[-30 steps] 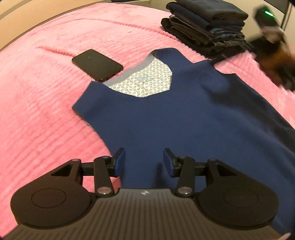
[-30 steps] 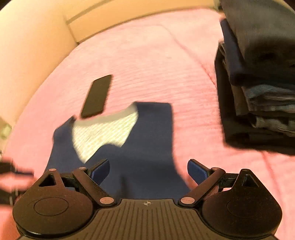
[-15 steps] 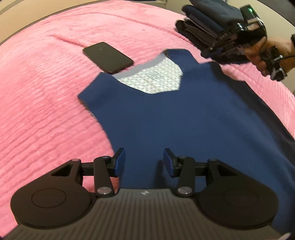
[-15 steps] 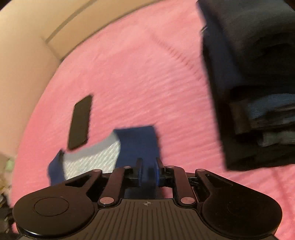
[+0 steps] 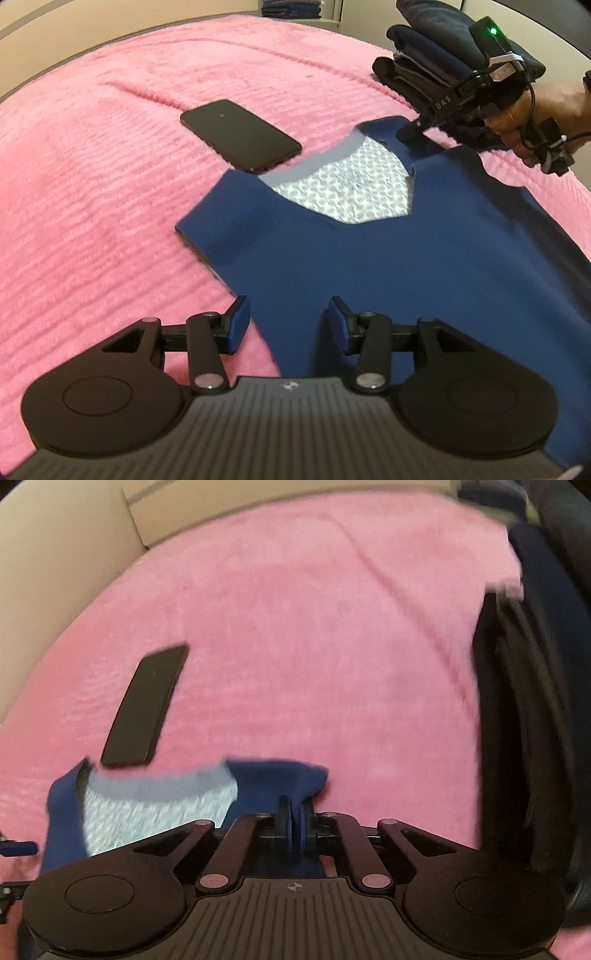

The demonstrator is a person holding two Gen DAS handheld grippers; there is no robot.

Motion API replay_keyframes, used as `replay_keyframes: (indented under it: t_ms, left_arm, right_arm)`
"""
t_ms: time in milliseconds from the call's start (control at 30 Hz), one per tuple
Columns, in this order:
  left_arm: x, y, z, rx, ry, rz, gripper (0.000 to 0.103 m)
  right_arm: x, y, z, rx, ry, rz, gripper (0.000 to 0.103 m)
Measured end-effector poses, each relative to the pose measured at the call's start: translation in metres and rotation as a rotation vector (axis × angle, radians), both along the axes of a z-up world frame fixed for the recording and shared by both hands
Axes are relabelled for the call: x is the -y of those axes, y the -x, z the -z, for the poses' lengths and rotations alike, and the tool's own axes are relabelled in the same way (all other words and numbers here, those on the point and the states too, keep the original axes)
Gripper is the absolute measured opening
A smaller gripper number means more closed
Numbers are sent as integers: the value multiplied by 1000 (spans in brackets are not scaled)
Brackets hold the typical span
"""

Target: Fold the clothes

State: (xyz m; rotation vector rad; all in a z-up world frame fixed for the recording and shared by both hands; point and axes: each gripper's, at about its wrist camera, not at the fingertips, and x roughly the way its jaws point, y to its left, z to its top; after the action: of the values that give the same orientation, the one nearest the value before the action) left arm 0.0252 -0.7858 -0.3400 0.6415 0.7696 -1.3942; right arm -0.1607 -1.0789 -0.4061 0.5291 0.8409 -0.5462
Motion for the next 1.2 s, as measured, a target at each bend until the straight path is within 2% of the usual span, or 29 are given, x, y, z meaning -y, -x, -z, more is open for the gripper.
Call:
replay_keyframes:
  t_ms: [67,133,300,467,533,567,600,633,667,733,767,800,933,1000,1033,1067,1133,1200]
  left_arm:
    - [6,-4,0,12,16,9,41]
    - [15,-11,2,29,23,10,42]
    - [36,-31,3,76,24,7,43]
    - [63,-49,8,131,-1,27,43]
    - [74,-55,10,147,-14,36,43]
    - [80,-56,11,146,-24,47,43]
    - [85,-57,13,142,-36,60,43]
    - [90,-59,14,137,-47,74,43]
    - [93,-60,14,132,-57,87,43]
    - [99,-62,14,122,-77,111,44]
    - [101,-63,14,120,-86,123,44]
    - [104,-65,14,111,-97,132,44]
    - [112,-75,12,53,-151,160,41]
    - [116,-76,11,50,-175,182,36]
    - [118,-74,10,59,-184,201,29]
    - [119,-71,9,69,-189,221,19]
    - [119,-64,9,106,-195,257,15]
    - [118,-58,12,139,-189,273,13]
  right_arm:
    - [15,-5,2,11,-7,27,0]
    - [20,-10,7,-17,-14,8,0]
    - [9,-10,7,-81,62,-43,2]
    - [-5,-25,-8,-140,174,-168,5]
    - [-1,-27,-6,-172,155,-166,5]
    - [6,-25,-2,-191,108,-138,6]
    - [16,-23,2,-213,26,-92,15]
    - [25,-19,5,-223,-51,-36,52]
    - [28,-16,0,-211,-59,-15,80]
    - [32,-10,-10,-188,-66,17,81]
    - [28,-12,-17,-178,-20,-19,81]
    - [24,-15,-23,-171,23,-61,81]
    - [5,-42,-27,-208,150,-349,81]
    - [1,-54,-16,-270,194,-464,80]
    - [-1,-58,-9,-307,216,-517,75]
    - [-2,-62,-3,-346,236,-569,63]
    - [-1,-68,9,-427,250,-658,61]
    - [4,-70,12,-434,216,-664,61]
